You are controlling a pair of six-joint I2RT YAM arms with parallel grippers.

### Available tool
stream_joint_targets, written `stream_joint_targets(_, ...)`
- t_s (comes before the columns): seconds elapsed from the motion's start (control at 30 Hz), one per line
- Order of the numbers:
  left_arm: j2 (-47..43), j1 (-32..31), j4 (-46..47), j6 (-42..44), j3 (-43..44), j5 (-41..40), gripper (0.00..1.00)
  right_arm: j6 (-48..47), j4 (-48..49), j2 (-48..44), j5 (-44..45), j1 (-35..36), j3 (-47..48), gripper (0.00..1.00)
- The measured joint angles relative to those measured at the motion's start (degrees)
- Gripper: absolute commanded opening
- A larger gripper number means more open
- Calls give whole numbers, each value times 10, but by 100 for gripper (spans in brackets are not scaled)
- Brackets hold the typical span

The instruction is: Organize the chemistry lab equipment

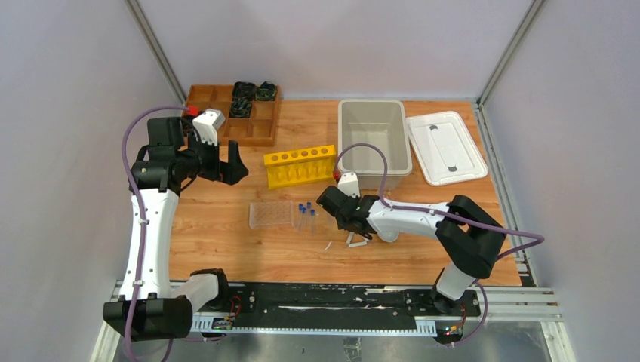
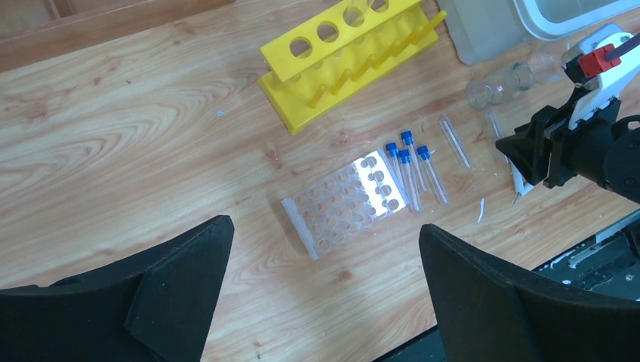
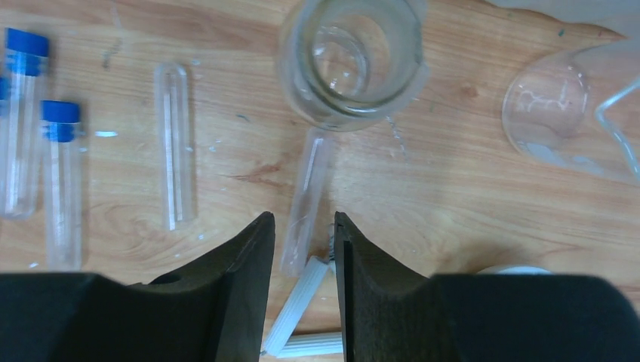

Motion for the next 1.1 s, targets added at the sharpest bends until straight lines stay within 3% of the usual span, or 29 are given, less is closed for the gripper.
stream_joint_targets(0.2, 0, 0, -2, 0, 2, 0, 100, 5, 39, 0, 26, 0, -42, 37)
stream_joint_targets(0.73, 0, 0, -4, 0, 18, 1, 100, 3, 107, 24, 35, 0, -43, 35)
stream_joint_targets(0.9, 0, 0, -4, 0, 20, 2, 100, 3, 117, 28, 35, 8, -42, 25)
stream_joint_targets(1.1, 0, 0, -4, 0, 20, 2, 100, -2, 125, 31, 31, 18, -40, 0)
